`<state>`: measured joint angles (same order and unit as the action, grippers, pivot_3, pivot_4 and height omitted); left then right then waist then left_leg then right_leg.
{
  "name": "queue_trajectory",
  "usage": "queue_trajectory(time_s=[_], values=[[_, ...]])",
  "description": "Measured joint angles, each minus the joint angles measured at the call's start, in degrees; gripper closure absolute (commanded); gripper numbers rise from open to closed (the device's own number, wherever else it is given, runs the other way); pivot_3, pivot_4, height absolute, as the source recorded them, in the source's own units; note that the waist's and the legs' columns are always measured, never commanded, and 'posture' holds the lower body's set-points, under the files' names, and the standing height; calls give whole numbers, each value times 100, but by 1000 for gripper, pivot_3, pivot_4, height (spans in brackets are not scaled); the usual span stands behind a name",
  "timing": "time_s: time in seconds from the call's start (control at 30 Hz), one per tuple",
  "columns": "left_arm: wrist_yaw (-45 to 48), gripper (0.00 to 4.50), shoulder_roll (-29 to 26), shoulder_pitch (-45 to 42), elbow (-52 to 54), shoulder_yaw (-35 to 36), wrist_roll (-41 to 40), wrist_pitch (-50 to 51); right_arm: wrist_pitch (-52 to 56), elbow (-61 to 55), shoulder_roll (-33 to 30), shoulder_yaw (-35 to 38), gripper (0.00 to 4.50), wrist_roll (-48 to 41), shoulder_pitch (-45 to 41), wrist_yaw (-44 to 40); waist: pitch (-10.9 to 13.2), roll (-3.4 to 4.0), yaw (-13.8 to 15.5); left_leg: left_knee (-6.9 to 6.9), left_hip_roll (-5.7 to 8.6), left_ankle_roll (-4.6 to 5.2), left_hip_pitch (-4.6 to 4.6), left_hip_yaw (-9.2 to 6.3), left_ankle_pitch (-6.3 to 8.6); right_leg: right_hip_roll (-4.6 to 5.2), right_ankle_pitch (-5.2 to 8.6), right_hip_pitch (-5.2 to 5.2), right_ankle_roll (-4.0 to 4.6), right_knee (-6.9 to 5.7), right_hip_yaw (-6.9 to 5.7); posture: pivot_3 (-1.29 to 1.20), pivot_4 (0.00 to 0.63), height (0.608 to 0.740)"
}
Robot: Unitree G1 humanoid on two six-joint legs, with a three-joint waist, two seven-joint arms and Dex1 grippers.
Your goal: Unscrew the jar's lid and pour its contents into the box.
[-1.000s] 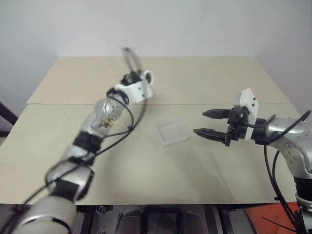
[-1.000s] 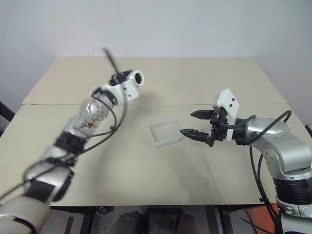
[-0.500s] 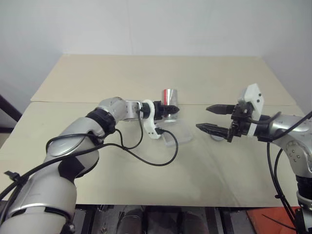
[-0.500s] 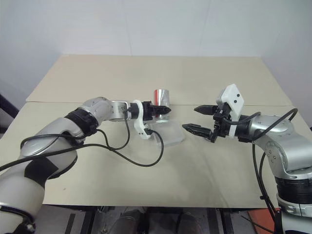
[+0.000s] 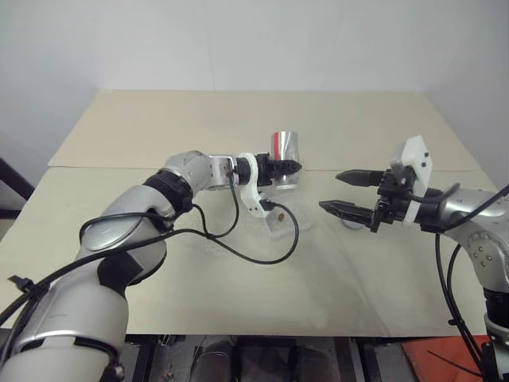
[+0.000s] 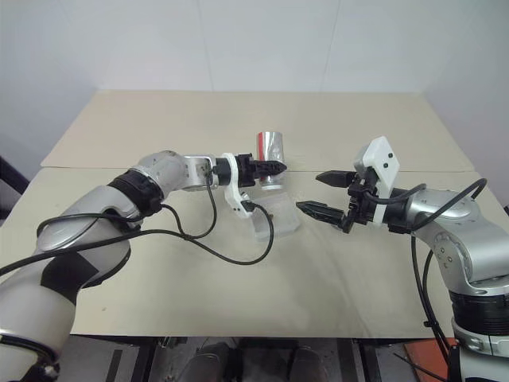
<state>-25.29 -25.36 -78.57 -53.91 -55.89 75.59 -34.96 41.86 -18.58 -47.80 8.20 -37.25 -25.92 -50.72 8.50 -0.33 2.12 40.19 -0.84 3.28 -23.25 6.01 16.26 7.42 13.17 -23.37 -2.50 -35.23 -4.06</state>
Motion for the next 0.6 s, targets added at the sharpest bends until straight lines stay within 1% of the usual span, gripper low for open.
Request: queue_trajectory(time_s=[0.07, 0.13, 0.17, 0.2, 0.27, 0.33, 0.37, 0.43, 0.5, 0.6], values=[[480, 2544, -12, 196, -104, 541, -742, -179, -1, 5, 0, -1, 96, 2, 0, -34, 0, 1, -10, 2, -2, 0, 1, 0, 0, 0, 0, 0, 0, 0, 0, 0, 150, 740], [1185, 2544, -16, 522, -152, 1198, -1712, -306, -5, 20, -3, -1, 96, 6, -1, -59, -1, 1, -36, 6, -5, 0, 4, 3, 0, 1, 0, 0, 0, -5, 1, 0, 150, 740], [1715, 2544, -10, 781, -146, 1649, -2390, -349, -16, 50, -5, -1, 96, 9, -3, -91, -1, 1, -61, 9, -6, 0, 5, 3, 0, 1, 0, 0, 0, -6, 1, 0, 150, 740], [1975, 2544, -8, 897, -140, 1837, -2709, -347, -17, 72, -6, -2, 96, 12, -3, -107, -1, 1, -75, 11, -7, 0, 3, 3, 0, 0, 0, 0, 0, -8, 0, 0, 150, 740], [2846, 2544, 110, 1337, 50, 2572, -3841, -48, -30, 142, -9, 0, 96, 32, -3, -143, -1, 2, -94, 19, -7, 0, 4, 3, 0, 2, 0, 2, 0, -14, 0, 0, 150, 740], [3630, 2544, 348, 1759, 456, 3267, -4976, 471, -57, 194, -8, -3, 96, 57, -7, -159, -1, 2, -102, 26, -8, 0, 2, -1, 0, 2, 0, 4, 0, -15, -1, 0, 150, 740], [4044, 2544, 514, 2017, 833, 3681, -5651, 952, -68, 212, -7, -6, 96, 64, -12, -168, -1, 2, -111, 27, -8, -1, 3, -7, 0, 2, 0, 6, 0, -15, -1, 0, 150, 740], [4405, 2544, 901, 2394, 1586, 4511, -6852, 2066, -73, 251, -7, -13, 96, 89, -32, -174, -1, 2, -141, 37, -11, 0, 3, -43, 0, 1, 0, 8, 0, -19, 1, 0, 150, 740], [4545, 2544, 1064, 2610, 2248, 5138, -7733, 3242, -78, 293, -4, -19, 96, 103, -52, -179, -1, 2, -172, 40, -9, -1, 9, -49, 0, 0, 0, 11, -1, -26, 1, 0, 150, 740], [4623, 2544, 1066, 2948, 3016, 5728, -8456, 4460, -78, 338, -2, -20, 96, 105, -54, -186, -1, 2, -219, 38, -7, -1, 28, -49, 0, 0, 0, 21, 0, -39, 11, 0, 150, 740]])
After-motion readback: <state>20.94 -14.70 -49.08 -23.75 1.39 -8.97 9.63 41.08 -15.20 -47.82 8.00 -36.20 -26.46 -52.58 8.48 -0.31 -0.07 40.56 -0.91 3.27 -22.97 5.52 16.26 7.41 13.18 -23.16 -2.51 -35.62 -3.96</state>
